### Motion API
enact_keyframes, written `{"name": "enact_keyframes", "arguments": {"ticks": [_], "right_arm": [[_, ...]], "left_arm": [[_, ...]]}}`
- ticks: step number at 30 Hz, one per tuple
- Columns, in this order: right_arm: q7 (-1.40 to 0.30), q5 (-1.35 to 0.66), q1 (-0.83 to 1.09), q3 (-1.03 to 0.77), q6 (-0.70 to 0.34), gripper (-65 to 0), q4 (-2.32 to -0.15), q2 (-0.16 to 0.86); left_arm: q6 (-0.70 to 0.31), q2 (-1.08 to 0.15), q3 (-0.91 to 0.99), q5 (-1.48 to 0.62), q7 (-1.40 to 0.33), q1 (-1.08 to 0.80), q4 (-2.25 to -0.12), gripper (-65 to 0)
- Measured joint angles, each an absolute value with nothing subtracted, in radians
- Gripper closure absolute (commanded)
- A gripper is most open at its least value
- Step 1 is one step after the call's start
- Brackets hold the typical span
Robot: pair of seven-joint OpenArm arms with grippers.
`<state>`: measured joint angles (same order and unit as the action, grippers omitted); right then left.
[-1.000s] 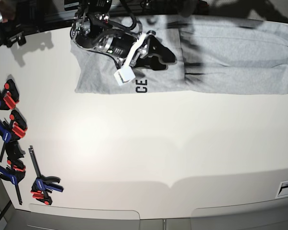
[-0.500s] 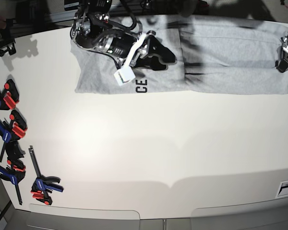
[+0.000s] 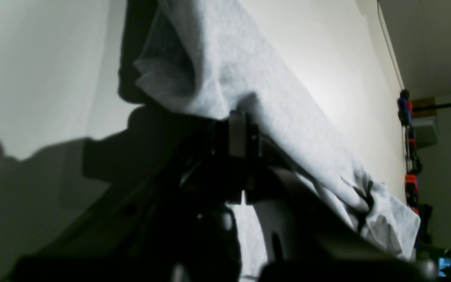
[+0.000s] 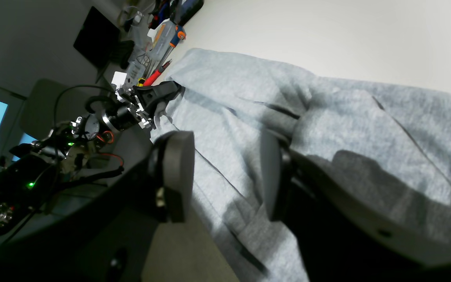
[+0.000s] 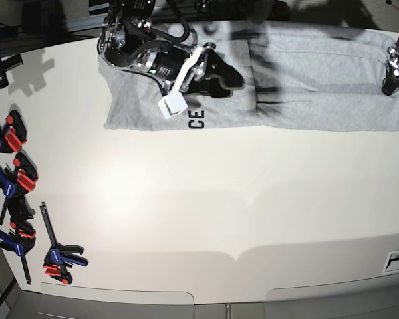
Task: Fold the T-shirt properly
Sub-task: 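Grasp the hem end with the left gripper and fold it toward the collar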
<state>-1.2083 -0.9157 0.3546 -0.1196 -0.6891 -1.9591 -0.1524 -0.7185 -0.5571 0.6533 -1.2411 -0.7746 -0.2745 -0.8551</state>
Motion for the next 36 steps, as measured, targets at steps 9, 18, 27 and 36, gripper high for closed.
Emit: {"name": "enact_keyframes", "arguments": {"ticks": [9,18,27,36], "right_arm": [[-1.178,-0.916,0.354,-0.126,-0.689,-25.8,-1.959,-0.153],[-1.115,-0.917,0.355,-0.351,-0.689,-25.8,-1.959,-0.155],[-1.057,-0.916,0.352,-0.627,-0.689,-25.8,-1.959,-0.134],[-1.051,-0.916,0.349,-0.716,-0.689,-25.8,-1.959,-0.043]], "left_arm": [[-0.681,-0.546,0.649,-1.302,-0.789,-0.279,-0.96,0.0],[-0.685,-0.526,0.647,-1.36,-0.899,-0.356,-1.29,0.0],[-0.686,-0.429,0.647,-1.378,-0.989,-0.401,-1.524,0.0],[-0.688,-0.341,0.642,-1.456,-1.131,-0.402,-1.571,0.0]]}}
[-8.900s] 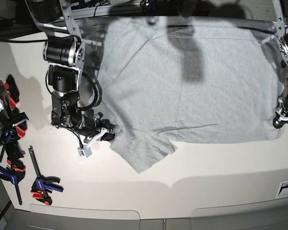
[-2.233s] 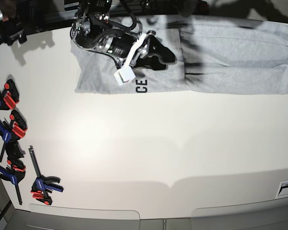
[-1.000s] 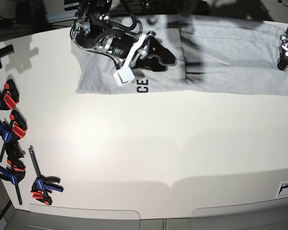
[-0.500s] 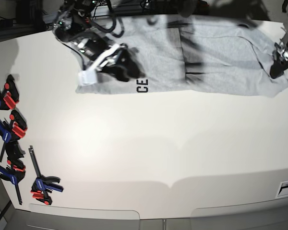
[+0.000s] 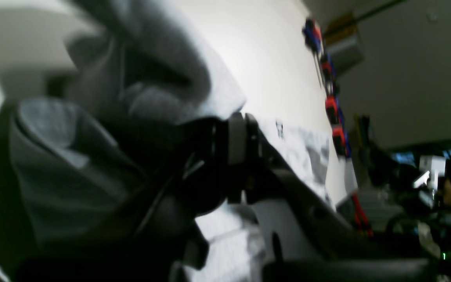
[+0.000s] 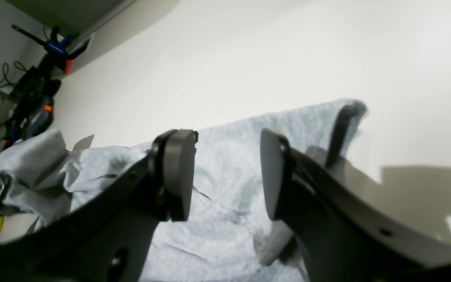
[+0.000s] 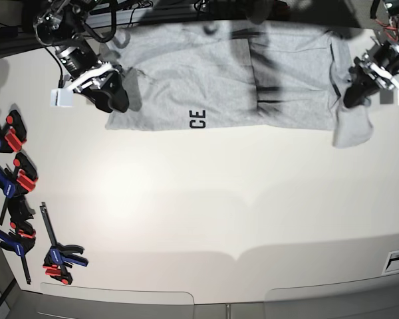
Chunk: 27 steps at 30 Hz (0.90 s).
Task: Fold the T-shirt properly
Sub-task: 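Grasp the hem end with the left gripper and fold it toward the collar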
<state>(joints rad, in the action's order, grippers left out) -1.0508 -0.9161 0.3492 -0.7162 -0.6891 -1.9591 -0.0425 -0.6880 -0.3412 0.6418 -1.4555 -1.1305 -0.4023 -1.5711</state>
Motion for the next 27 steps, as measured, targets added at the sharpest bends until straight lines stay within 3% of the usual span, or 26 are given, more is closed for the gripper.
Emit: {"name": "enact_keyframes", "arguments": {"ticks": [11,22,27], "right_arm": [[-1.036,-0.916,0.349,-0.716,-0.689,-25.8,-1.959,-0.039],[-1.036,-0.916,0.348,-0.715,-0.689,-25.8,-1.959,-0.039],[-1.036,-0.916,0.349,-0.716,-0.69,-25.8,-1.959,-0.039]], "left_arm": [[-0.688,-0.295,0.42,-1.454,-1.145,-0.398,-1.576,0.0],[-0.688,-0.282,0.299,-1.452,-1.13,-0.396,-1.737,0.0],[-0.688,-0.282,0.238,-1.305,-1.043,-0.396,-1.737,0.0]]}}
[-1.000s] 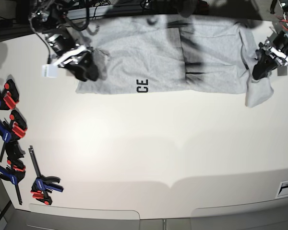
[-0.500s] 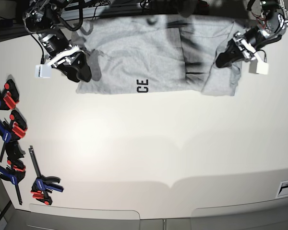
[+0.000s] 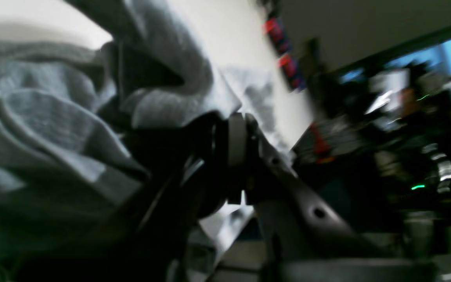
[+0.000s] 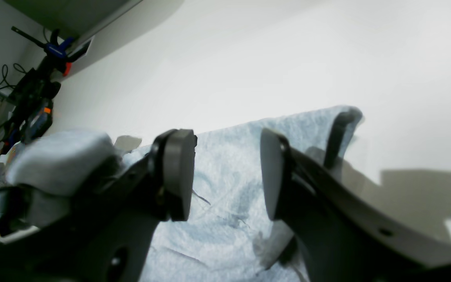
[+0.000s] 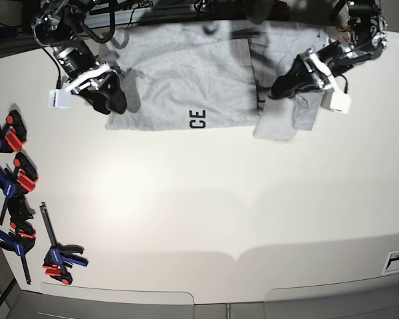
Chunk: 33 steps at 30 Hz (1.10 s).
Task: Fold the T-shirt properly
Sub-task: 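Grasp the hem end with the left gripper and fold it toward the collar, then press the folded hem flap down with the left gripper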
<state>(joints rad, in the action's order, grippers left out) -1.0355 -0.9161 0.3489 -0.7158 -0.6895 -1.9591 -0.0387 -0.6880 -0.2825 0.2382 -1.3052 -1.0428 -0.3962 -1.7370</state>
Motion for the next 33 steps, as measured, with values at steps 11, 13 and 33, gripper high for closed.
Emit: {"name": "enact_keyframes", "arguments": {"ticks": [11,13,33], "right_arm": [[-1.036,-0.916,0.349,-0.715,-0.69,-25.8,-1.959,-0.039],[-1.035,-0.916,0.348,-0.715,-0.69,-25.8,-1.959,-0.039],[-1.036,-0.916,0.349,-0.696,-0.69,-25.8,-1.959,-0.042]], "left_arm": [[-0.688,-0.282,0.127,-1.215,-1.009,-0.384,-1.737,0.0],[-0.688,-0.279,0.127,-1.183,-0.971,-0.377,-1.737,0.0],[-0.687,-0.274,0.128,-1.098,-0.886,-0.36,-1.737,0.0]]}}
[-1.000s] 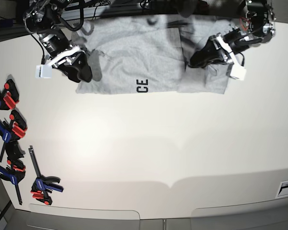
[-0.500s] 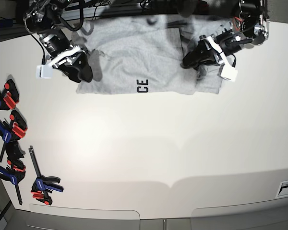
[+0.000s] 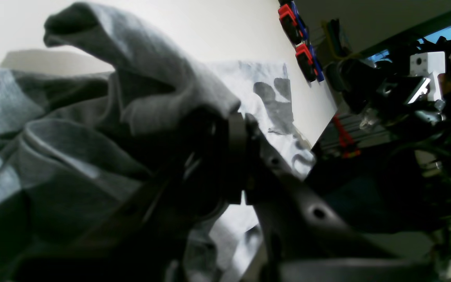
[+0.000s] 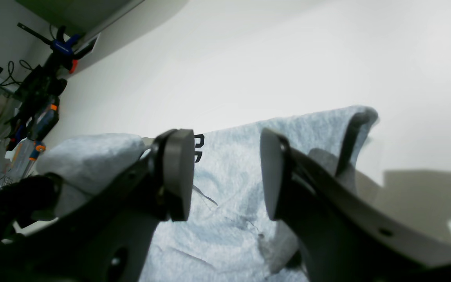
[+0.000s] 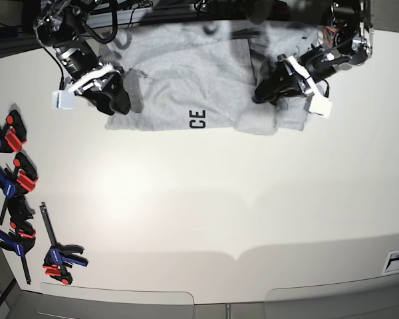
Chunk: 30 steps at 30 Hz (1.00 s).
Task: Fold the T-shirt properly
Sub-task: 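Press the folded hem flap down with the left gripper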
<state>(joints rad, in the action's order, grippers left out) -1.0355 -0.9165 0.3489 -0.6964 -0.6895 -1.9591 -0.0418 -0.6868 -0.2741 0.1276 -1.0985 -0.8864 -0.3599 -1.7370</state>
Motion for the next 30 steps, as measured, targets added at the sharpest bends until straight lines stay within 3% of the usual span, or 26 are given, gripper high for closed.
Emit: {"name": "enact_keyframes", "arguments": {"ticks": [2,3,5,7,19,24,30], "right_arm": [[-1.036,-0.916,0.348,-0.696,-0.69,-25.8,-1.959,-0.042],[-1.036,-0.916,0.348,-0.696,-0.689,-25.8,-1.959,-0.042],[-1.036,-0.916,0.349,-0.696,-0.69,-25.8,-1.959,-0.042],[-1.036,-0.916,0.349,-0.696,-0.69,-25.8,-1.959,-0.042],[-1.036,-0.916,0.349,-0.696,-0.689,-25.8,-1.959,-0.041],[-1.036,-0.917,0.349,-0.696,-0.689,-25.8,-1.959,-0.042],[-1.036,-0.916,0.349,-0.696,-0.689,-25.8,-1.959,-0.042]], "left_arm": [[-0.687,-0.274,0.125,-1.061,-0.888,-0.361,-1.737,0.0],[-0.687,-0.274,0.122,-1.052,-0.889,-0.36,-1.737,-3.3],[-0.685,-0.274,0.108,-1.048,-0.886,-0.36,-1.737,-19.1],[-0.686,-0.274,0.078,-1.048,-0.882,-0.36,-1.737,-26.6],[-0.686,-0.233,-0.184,-0.923,-0.852,-0.287,-1.737,-26.9],[-0.685,-0.242,-0.19,-0.99,-0.897,-0.266,-1.763,-26.9],[-0.693,-0.266,-0.118,-0.95,-0.981,-0.268,-2.0,-26.6]]}}
